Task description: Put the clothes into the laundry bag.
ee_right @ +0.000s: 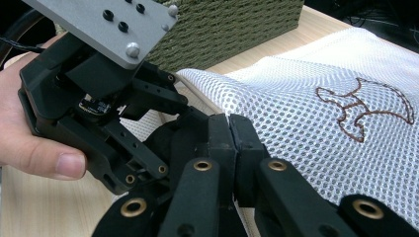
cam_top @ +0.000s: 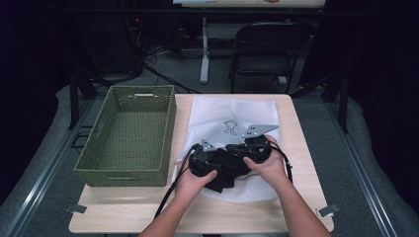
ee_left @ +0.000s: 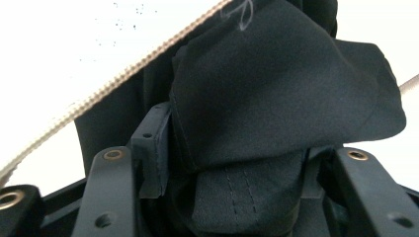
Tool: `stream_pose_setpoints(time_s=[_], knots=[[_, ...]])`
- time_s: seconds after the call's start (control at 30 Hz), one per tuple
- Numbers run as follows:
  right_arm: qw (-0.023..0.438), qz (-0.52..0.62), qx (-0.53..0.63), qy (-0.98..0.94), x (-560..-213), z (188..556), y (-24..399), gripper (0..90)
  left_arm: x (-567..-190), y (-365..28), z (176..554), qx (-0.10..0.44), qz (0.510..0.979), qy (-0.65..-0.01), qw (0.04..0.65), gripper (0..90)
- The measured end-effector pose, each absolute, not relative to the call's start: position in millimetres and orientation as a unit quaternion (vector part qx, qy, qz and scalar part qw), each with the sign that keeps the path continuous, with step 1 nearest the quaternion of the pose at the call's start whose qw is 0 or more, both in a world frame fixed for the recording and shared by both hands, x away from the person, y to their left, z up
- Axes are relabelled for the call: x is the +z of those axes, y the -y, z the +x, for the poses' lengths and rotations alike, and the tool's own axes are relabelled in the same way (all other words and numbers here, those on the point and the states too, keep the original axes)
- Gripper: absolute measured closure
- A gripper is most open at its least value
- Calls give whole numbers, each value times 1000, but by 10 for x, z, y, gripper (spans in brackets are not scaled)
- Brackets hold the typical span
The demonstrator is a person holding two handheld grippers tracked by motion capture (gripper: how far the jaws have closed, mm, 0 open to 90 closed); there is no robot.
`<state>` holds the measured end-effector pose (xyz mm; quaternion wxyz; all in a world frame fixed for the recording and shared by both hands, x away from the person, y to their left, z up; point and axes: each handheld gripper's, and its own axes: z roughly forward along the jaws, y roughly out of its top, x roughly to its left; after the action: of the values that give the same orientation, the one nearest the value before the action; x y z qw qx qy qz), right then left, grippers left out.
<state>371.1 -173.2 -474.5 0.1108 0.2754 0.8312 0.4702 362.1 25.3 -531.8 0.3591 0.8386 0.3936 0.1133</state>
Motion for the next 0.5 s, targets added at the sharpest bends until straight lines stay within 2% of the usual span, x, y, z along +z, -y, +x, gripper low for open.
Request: stream_pose_setpoints(time_s=[0.07,0.33,0.5], knots=[[113,274,470,-832,-4747,3710,1728,894,-5316,-255,3609,104,839,-399,355,437],[112,275,470,-831,-4746,3708,1729,894,-5252,-322,3541,91,831,-404,371,296],[113,274,470,-831,-4746,3708,1729,894,-5196,-406,3475,85,832,-400,374,281]])
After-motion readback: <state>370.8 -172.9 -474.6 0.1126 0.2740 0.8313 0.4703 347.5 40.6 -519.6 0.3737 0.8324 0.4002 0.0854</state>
